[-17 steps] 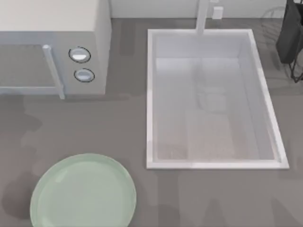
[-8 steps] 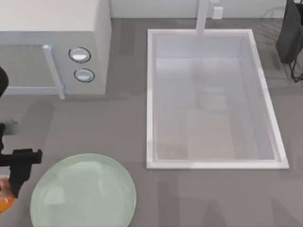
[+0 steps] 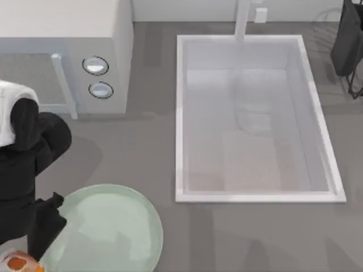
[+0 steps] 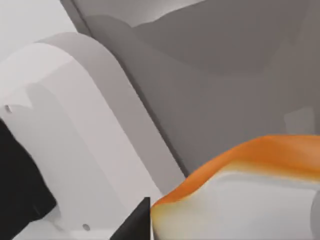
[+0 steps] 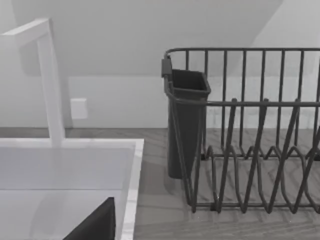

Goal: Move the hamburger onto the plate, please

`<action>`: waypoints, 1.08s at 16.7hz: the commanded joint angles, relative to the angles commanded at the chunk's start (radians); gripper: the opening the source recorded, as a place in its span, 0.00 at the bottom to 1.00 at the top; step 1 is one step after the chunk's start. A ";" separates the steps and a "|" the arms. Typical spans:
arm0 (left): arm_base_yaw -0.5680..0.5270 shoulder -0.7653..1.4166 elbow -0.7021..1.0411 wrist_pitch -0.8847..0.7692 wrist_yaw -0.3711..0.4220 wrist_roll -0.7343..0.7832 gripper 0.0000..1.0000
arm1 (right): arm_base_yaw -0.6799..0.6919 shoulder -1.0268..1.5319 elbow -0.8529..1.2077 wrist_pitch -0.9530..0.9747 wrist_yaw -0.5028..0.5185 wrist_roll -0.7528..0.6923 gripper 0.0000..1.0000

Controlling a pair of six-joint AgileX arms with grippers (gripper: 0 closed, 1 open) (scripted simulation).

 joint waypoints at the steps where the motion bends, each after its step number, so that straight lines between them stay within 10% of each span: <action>1: -0.028 0.005 -0.006 -0.006 0.000 -0.141 0.00 | 0.000 0.000 0.000 0.000 0.000 0.000 1.00; 18: -0.271 -0.042 0.065 0.126 0.035 -2.032 0.00 | 0.000 0.000 0.000 0.000 0.000 0.000 1.00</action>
